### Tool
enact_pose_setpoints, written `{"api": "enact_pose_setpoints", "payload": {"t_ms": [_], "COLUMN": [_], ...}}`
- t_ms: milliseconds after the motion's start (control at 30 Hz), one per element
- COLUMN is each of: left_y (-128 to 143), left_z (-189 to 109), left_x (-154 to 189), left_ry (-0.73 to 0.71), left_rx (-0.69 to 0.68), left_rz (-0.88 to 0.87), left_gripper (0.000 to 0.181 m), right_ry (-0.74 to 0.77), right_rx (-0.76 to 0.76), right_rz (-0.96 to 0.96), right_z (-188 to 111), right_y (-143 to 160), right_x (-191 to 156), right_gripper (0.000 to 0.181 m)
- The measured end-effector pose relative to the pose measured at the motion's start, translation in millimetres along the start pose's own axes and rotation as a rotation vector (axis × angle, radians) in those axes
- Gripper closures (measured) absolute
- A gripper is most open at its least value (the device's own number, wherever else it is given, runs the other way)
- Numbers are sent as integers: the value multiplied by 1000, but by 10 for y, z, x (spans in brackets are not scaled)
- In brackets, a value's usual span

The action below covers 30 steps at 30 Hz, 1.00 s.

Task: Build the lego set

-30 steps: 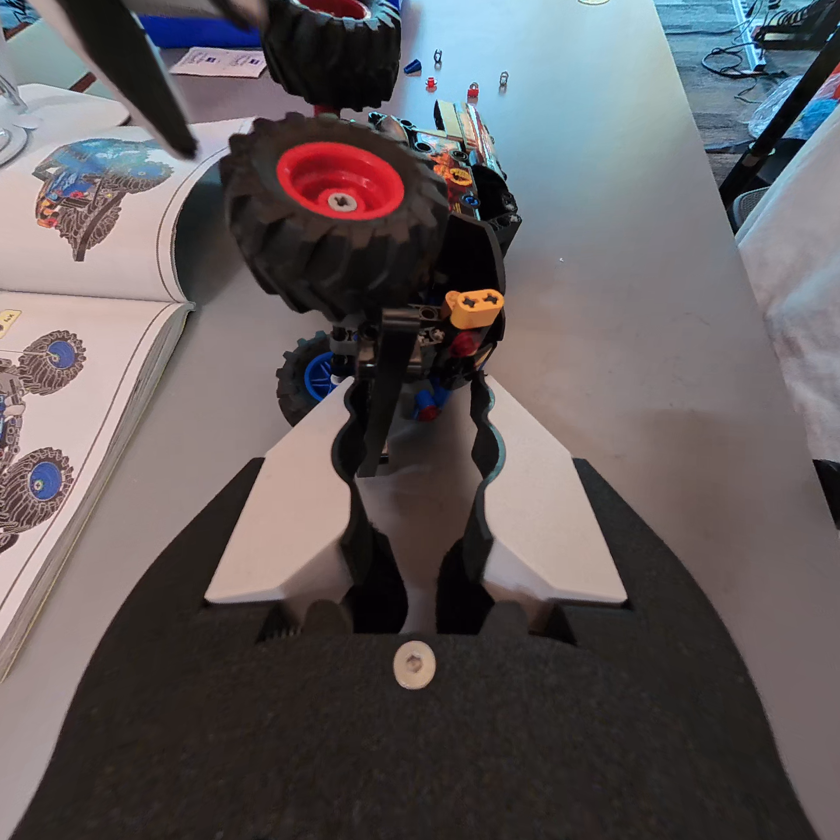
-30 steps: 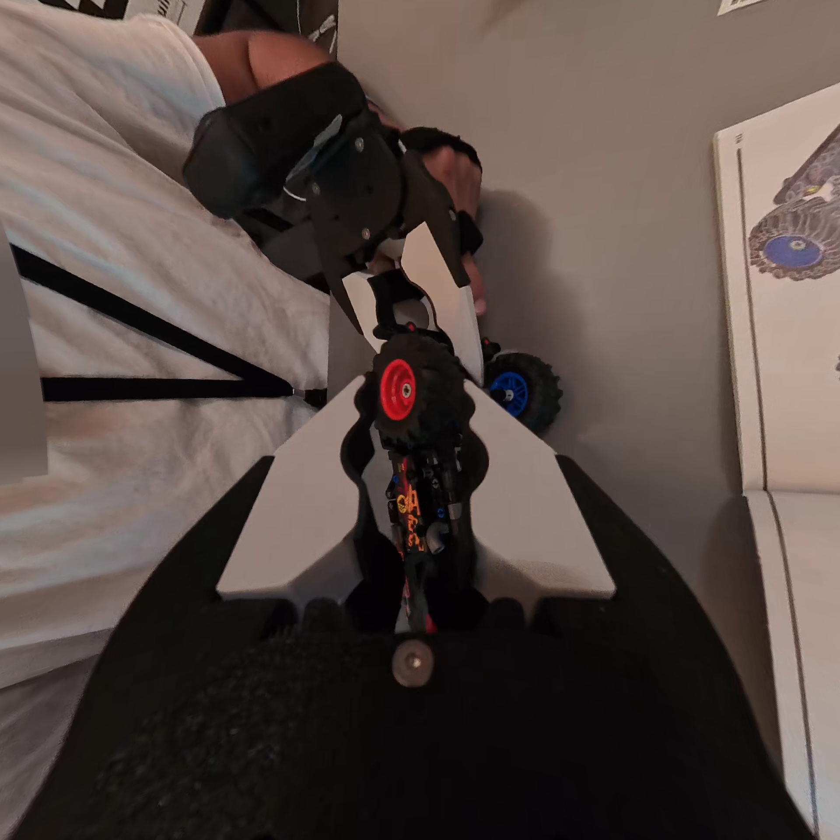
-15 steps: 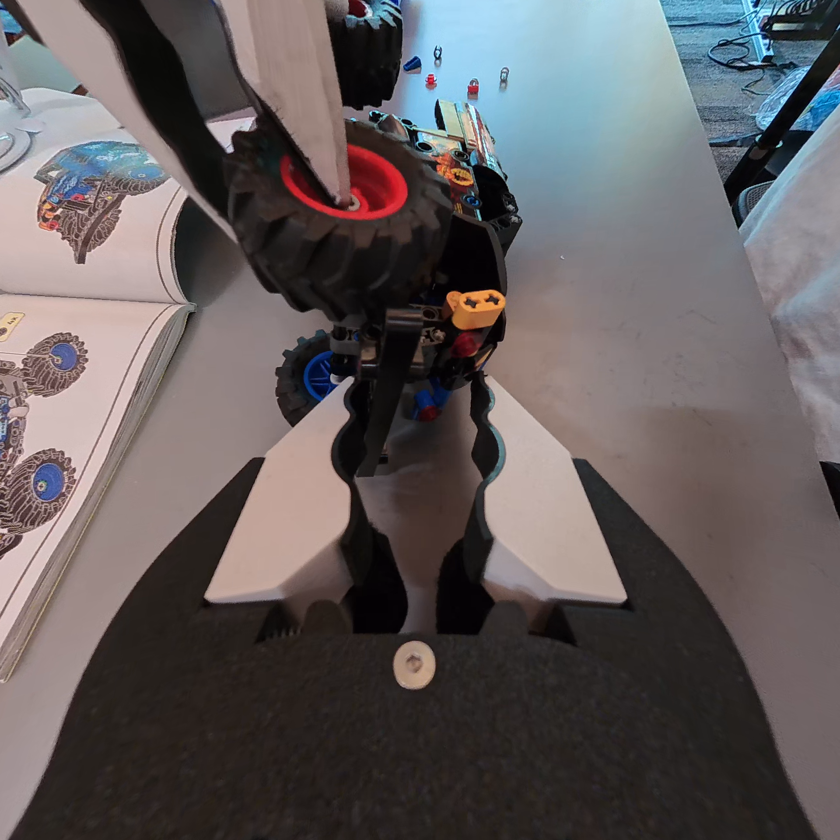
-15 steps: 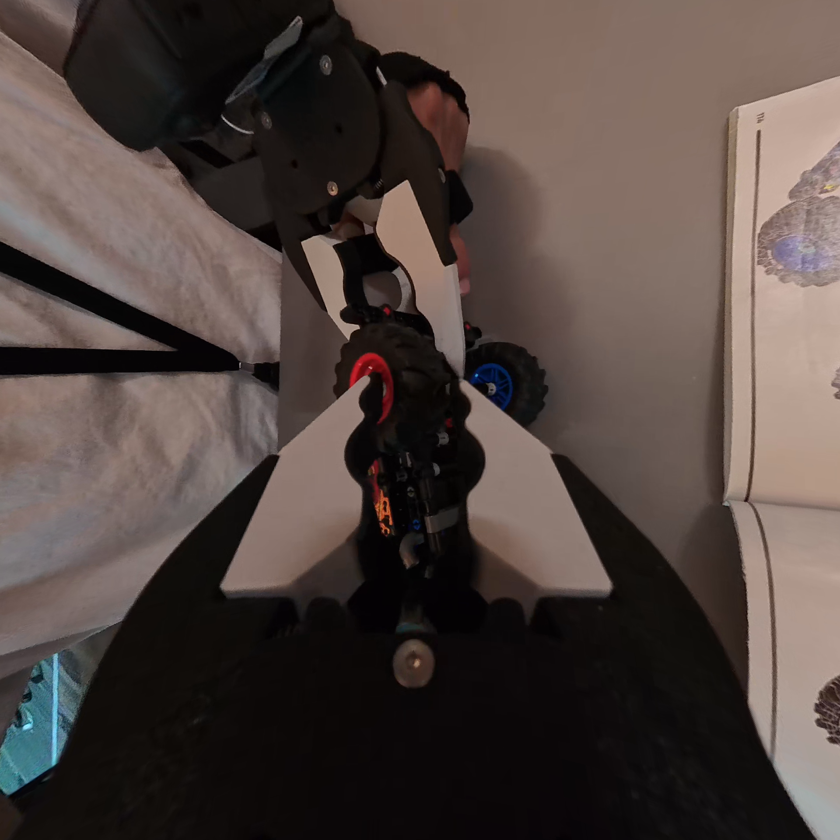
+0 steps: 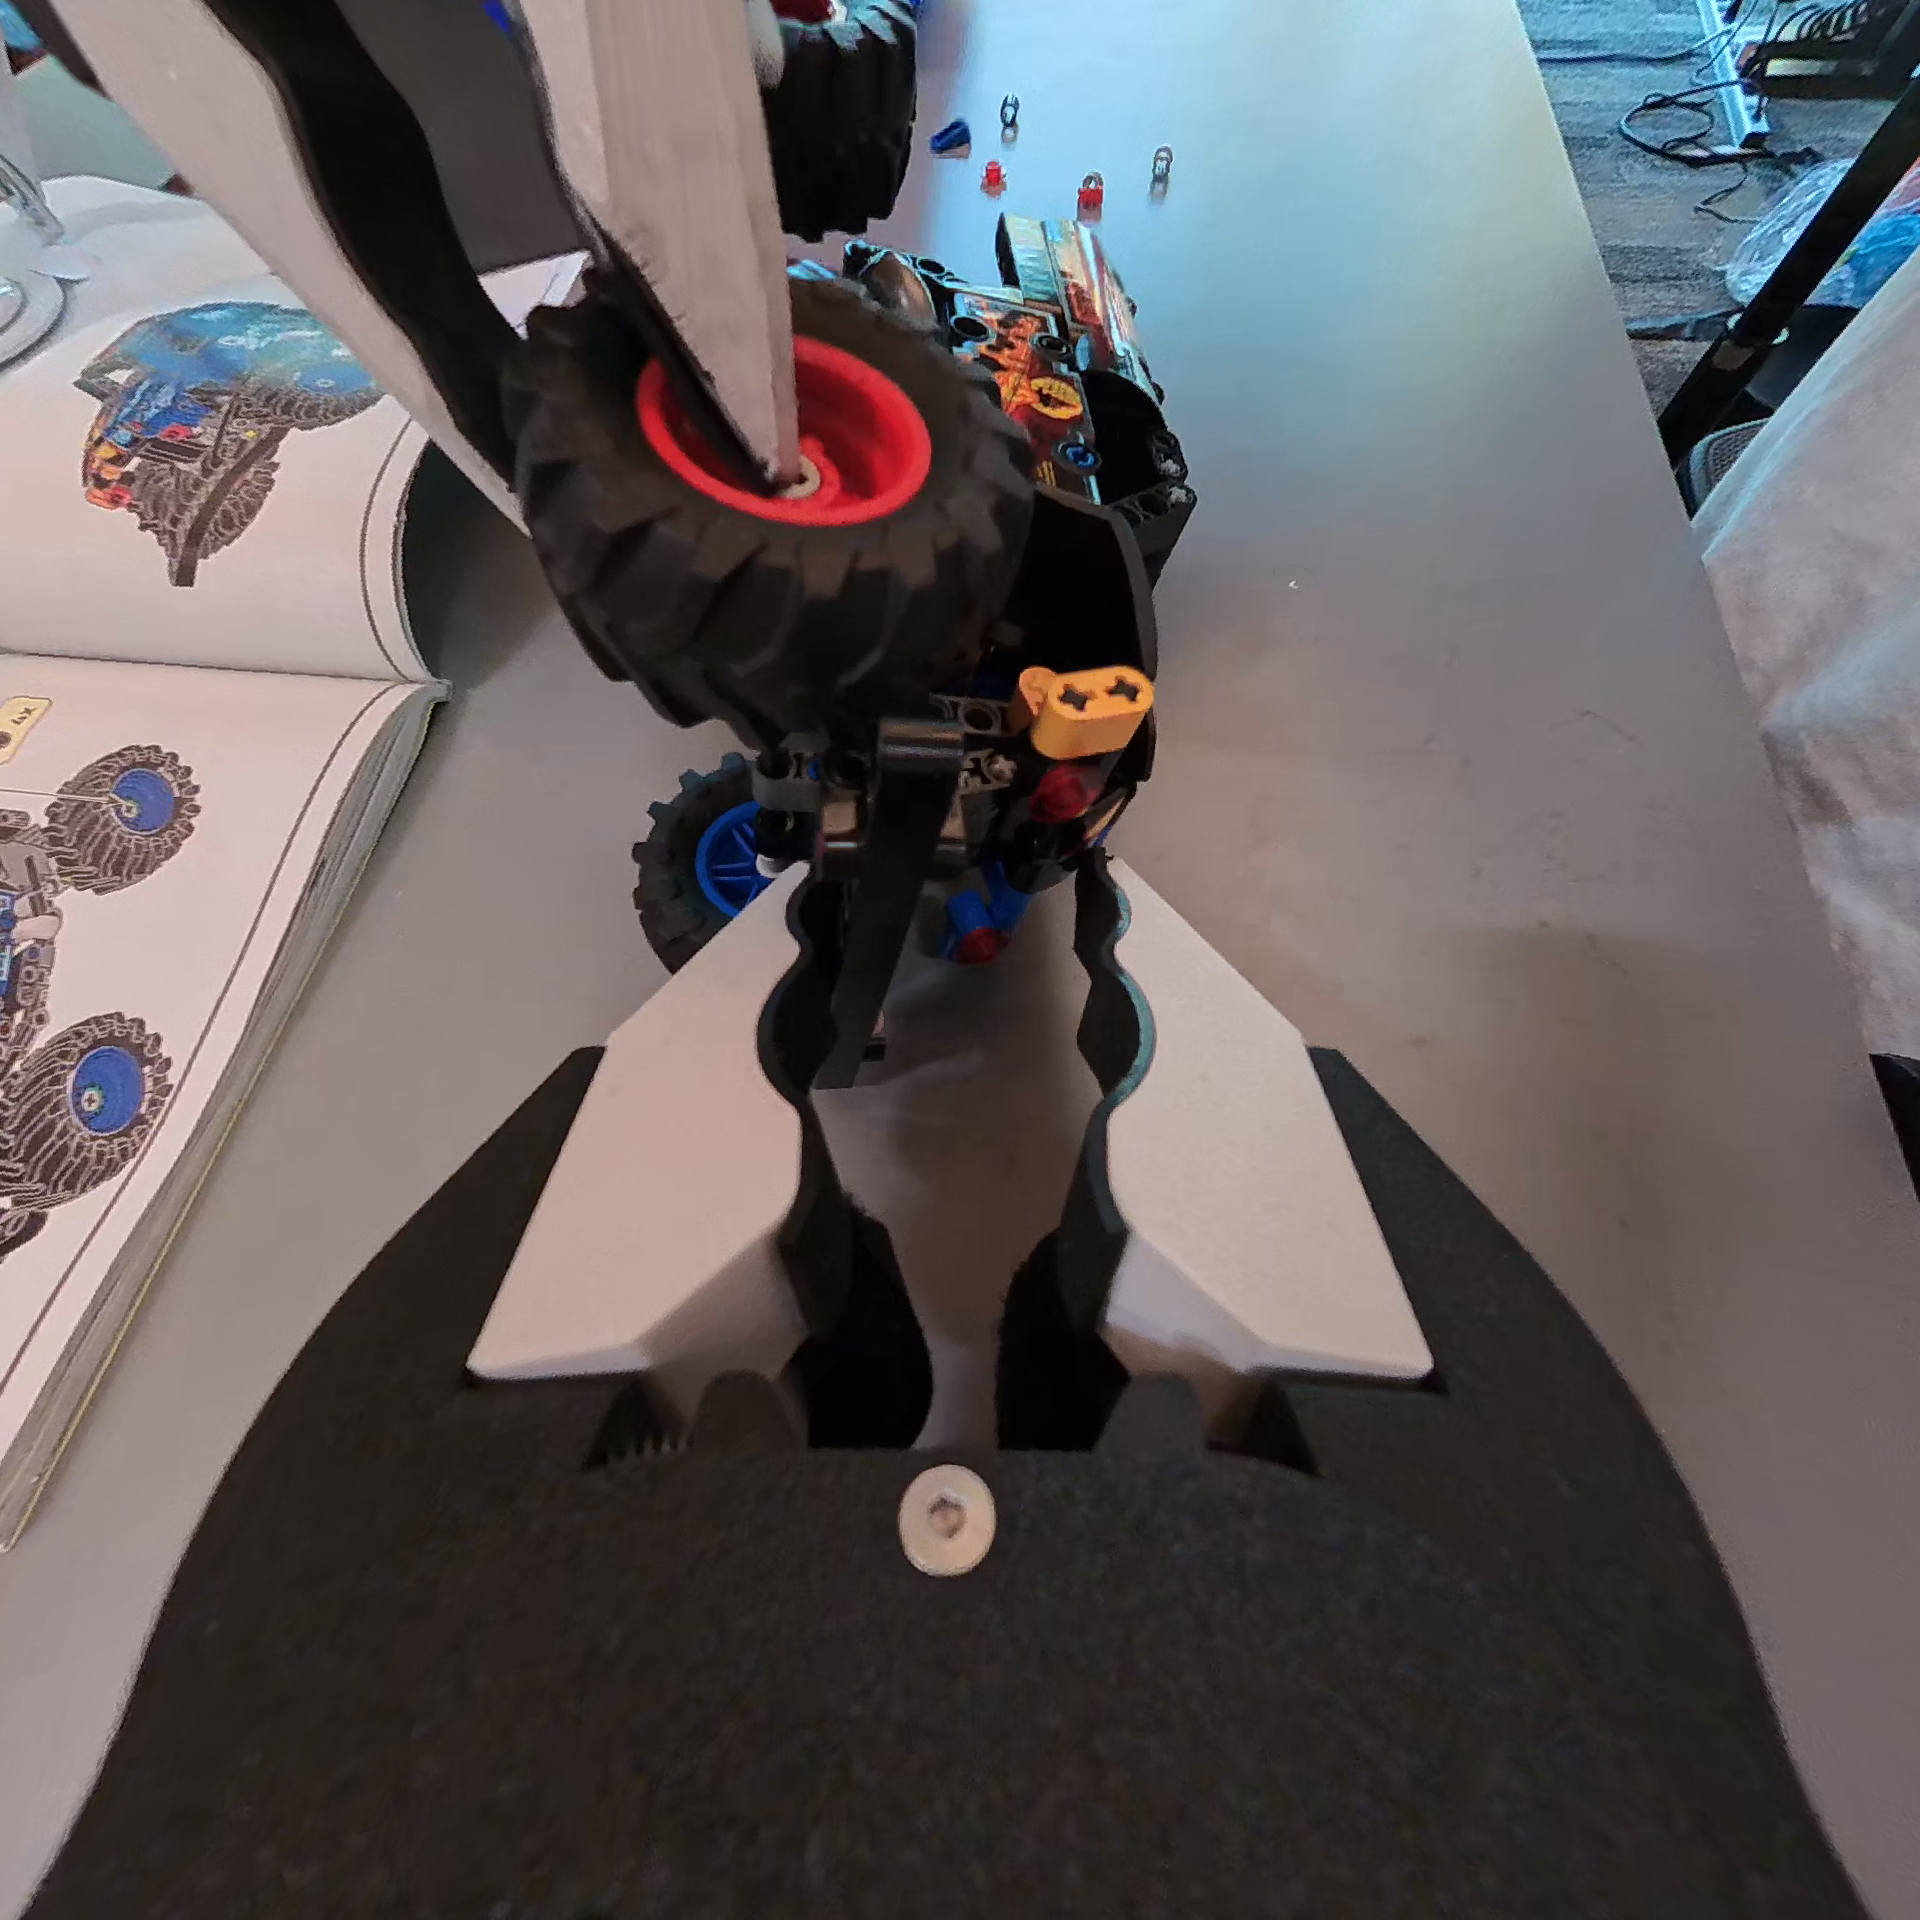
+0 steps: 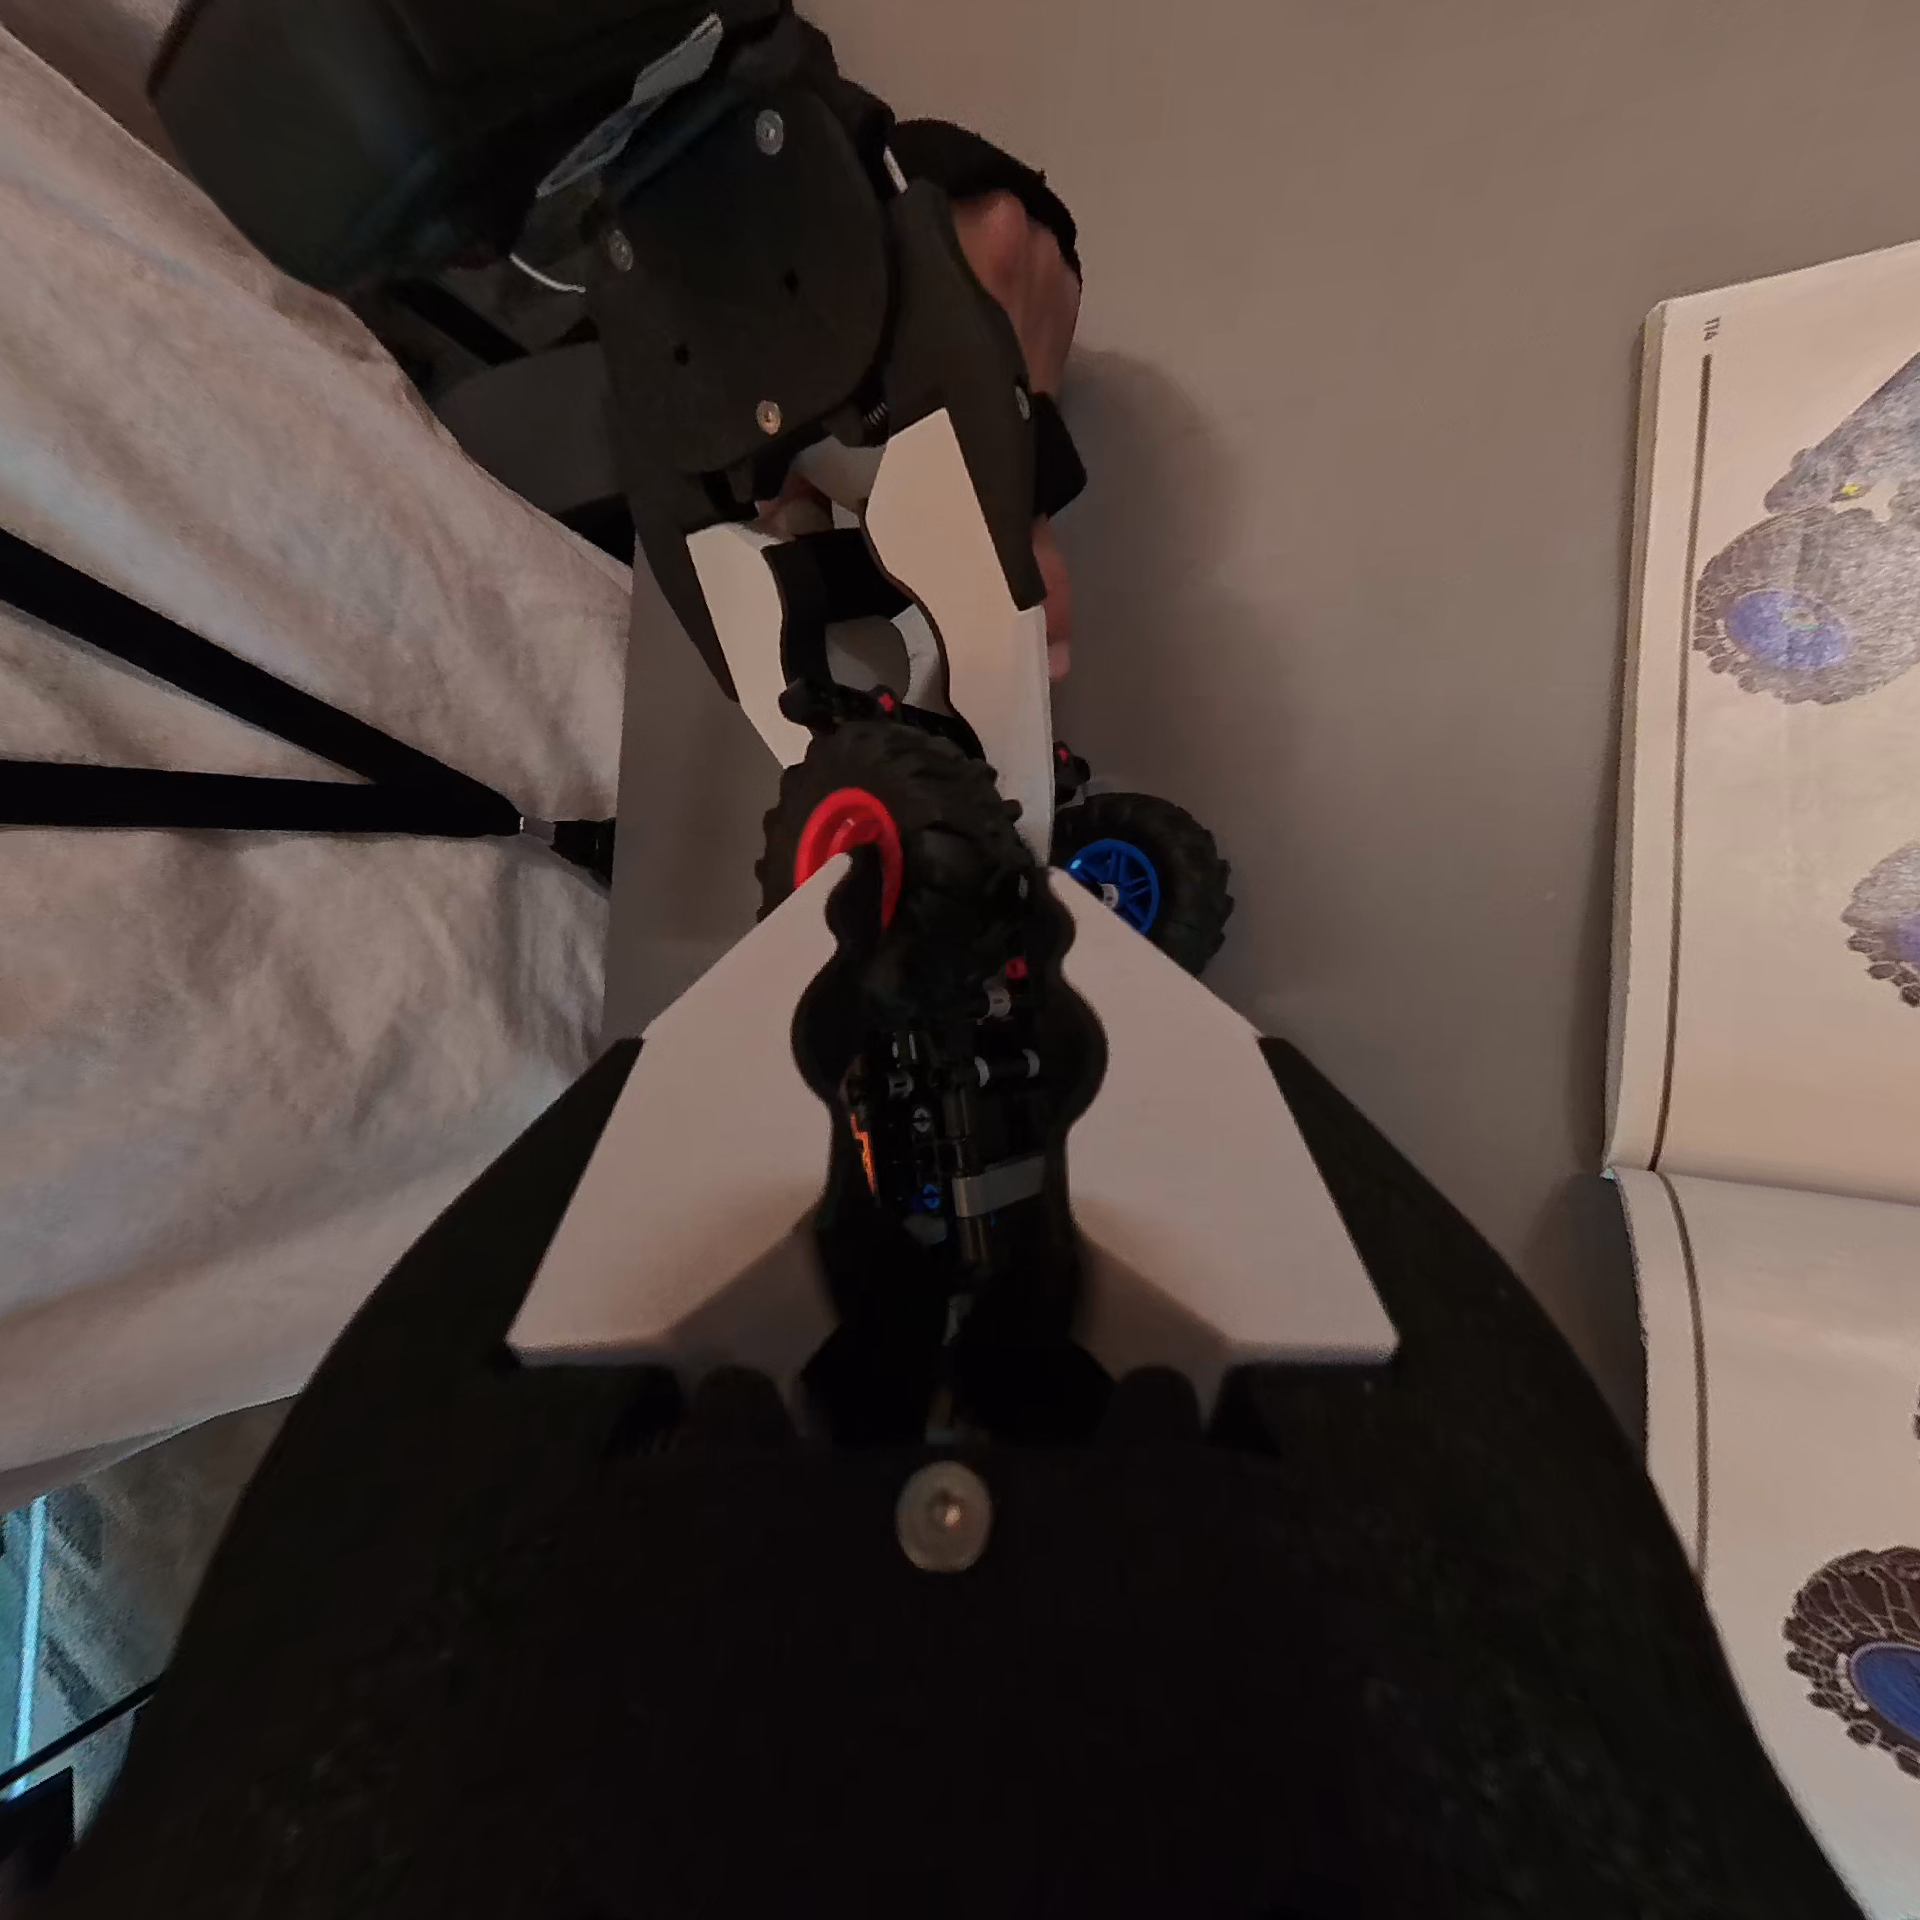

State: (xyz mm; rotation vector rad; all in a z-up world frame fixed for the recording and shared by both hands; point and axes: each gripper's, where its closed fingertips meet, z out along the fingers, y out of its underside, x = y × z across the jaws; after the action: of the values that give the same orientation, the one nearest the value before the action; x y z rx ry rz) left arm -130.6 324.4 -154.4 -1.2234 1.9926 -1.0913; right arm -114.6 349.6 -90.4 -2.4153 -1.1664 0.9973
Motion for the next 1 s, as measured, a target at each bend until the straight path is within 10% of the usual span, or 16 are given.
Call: {"api": "enact_pose_setpoints", "payload": {"t_ms": [467,633,767,900,1000], "left_y": [-11,-4,-9,-15,-20], "left_z": [-3,1,-3,-8,-4], "left_x": [13,29,23,9,2], "left_ry": [-3,-14,-3,19,31], "left_rx": [5,0,3,7,9], "left_rz": [12,40,21,-16,-28], "left_gripper": [138,138,138,138,138], "right_ry": [30,151,500,425,422], "right_rx": [6,377,520,635,648], "right_rz": [-25,-67,-95,3,0], "right_z": [1,-734,-1222,-698,-273], "right_y": [76,-206,572,1347,1386], "right_x": [-34,-91,46,-63,-104], "right_gripper": [147,139,121,81,73]}}
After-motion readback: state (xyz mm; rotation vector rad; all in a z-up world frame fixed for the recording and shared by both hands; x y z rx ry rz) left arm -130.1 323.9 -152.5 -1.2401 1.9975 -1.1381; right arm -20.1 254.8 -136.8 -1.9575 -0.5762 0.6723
